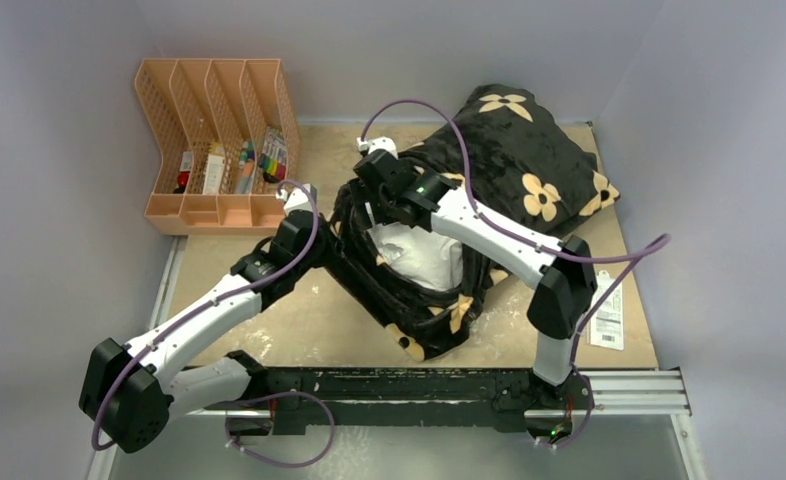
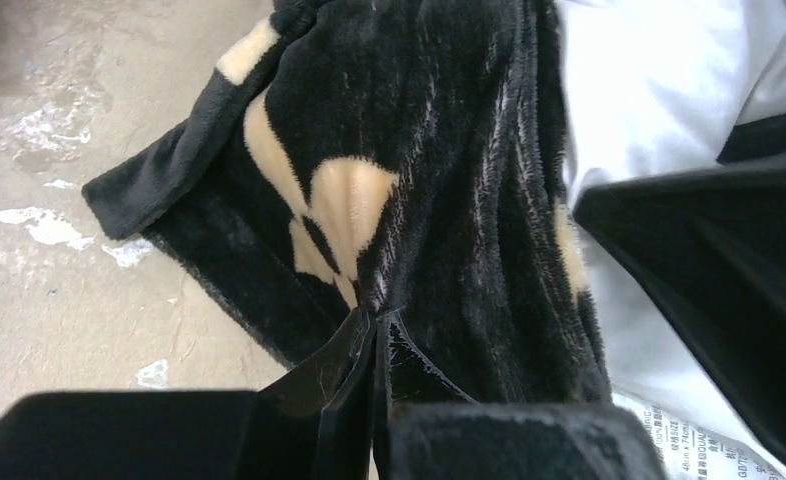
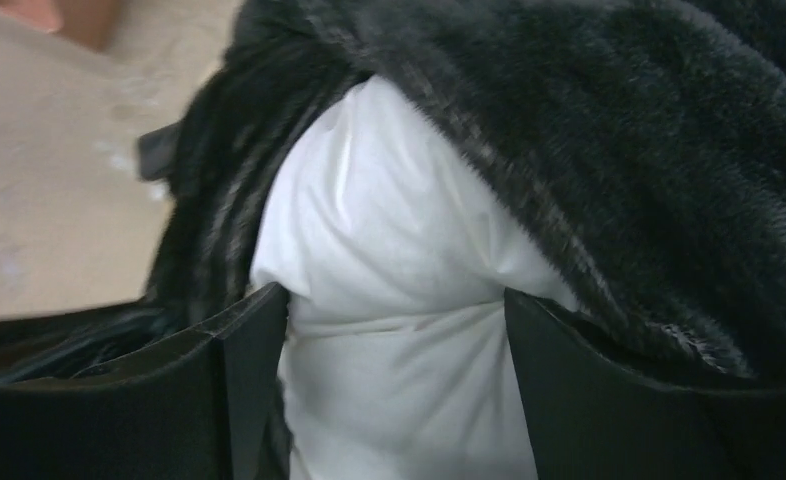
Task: Remove the pillowcase from the pillow
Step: Remove the pillow from the pillowcase.
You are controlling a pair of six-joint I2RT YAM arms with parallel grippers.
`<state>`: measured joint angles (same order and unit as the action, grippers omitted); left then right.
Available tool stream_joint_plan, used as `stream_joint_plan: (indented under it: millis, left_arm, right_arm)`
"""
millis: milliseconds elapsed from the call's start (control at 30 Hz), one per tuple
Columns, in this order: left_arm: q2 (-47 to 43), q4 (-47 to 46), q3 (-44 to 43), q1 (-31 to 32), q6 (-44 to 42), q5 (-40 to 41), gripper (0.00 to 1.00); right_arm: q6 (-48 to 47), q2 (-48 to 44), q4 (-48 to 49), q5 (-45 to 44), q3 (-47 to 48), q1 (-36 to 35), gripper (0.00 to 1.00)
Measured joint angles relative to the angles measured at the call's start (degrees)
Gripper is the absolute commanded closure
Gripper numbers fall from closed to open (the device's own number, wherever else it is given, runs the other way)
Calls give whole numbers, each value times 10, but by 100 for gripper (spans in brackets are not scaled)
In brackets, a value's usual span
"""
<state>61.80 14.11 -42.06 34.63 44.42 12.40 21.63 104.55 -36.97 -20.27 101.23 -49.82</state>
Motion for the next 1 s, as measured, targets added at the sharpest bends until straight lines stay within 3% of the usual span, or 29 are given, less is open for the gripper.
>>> stream_joint_plan:
  millis: [67, 133, 233, 400, 600, 700, 900, 933, 1000]
  left_arm:
    - [0, 8, 0, 0, 2, 7, 100]
    - [0, 7, 1, 0, 8, 9, 100]
    - [0, 10, 2, 0, 14, 9, 100]
    - [0, 31, -8, 0, 14, 13, 100]
    - [12, 94, -85, 0, -5, 7, 41]
    - [24, 103, -125, -1, -13, -13, 25]
    - [71, 60, -158, -2, -18, -101, 28]
    - [88, 50, -159, -2, -18, -117, 34]
    - [123, 39, -159, -2, -17, -138, 63]
  right_arm:
    - [14, 17, -2, -42, -4, -4, 11]
    - [24, 22, 10, -66, -20, -7, 15]
    - [41, 27, 19, -81, -31, -8, 53]
    - [78, 29, 52, -84, -63, -5, 100]
    - [119, -50, 157, 6, -171, 32, 100]
    - [149, -85, 193, 54, -214, 51, 100]
    - [179, -111, 227, 85, -250, 64, 100]
    - [185, -116, 233, 84, -257, 64, 100]
    - [196, -134, 254, 83, -280, 64, 100]
